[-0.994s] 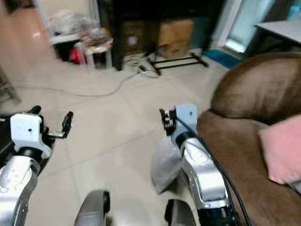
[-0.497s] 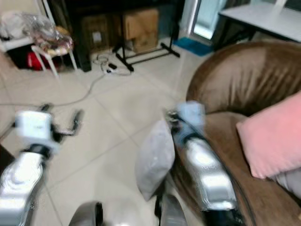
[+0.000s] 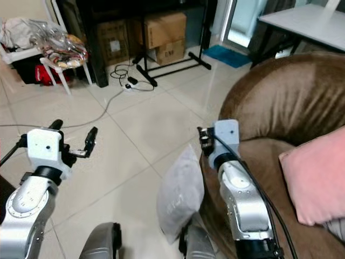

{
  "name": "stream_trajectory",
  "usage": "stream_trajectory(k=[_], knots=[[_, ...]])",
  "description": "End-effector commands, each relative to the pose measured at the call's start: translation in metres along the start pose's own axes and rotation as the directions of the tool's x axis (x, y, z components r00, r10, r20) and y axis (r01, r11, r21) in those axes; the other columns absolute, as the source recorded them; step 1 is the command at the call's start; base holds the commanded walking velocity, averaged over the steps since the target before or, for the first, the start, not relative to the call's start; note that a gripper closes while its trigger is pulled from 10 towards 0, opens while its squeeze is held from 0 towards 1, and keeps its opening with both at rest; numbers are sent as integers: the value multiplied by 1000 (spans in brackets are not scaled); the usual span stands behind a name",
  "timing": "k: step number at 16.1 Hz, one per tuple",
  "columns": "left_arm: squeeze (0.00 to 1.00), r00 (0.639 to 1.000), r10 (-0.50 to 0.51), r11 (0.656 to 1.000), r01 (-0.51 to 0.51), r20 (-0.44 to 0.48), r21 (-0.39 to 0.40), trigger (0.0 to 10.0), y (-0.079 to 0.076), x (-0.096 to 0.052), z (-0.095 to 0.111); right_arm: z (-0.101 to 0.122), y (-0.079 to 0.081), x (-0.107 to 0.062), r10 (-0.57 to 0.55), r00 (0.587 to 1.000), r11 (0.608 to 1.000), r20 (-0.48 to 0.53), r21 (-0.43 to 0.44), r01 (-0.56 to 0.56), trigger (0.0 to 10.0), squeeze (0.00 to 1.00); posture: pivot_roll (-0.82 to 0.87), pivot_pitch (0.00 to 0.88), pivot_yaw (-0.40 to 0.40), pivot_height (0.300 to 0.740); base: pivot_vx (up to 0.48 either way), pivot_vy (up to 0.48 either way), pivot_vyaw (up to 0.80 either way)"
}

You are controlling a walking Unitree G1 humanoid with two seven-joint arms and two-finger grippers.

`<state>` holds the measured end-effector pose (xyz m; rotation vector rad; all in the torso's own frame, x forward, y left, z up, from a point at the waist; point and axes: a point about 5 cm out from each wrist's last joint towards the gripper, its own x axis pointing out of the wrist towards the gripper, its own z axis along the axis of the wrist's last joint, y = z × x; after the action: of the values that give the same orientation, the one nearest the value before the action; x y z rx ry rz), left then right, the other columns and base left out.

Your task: Move the pillow to the sofa from floor

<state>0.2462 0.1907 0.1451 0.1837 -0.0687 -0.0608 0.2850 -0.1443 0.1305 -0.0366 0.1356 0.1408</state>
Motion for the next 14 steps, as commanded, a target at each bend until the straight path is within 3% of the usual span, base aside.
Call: stream_trajectory(k=[1,14], knots=[[263,1000,14,1000,-14,-5,10,10000,4,-1,0,1,8,1,30,1000,1000,-2,0,-30,10000,0,-31,0,-33,606,0,0,0],[263,999,32,999,-32,-17,12,10000,5,2,-2,1,9,3,29,1000,1000,1,9,-29,10000,0,-43,0,-20,491,0,0,0]])
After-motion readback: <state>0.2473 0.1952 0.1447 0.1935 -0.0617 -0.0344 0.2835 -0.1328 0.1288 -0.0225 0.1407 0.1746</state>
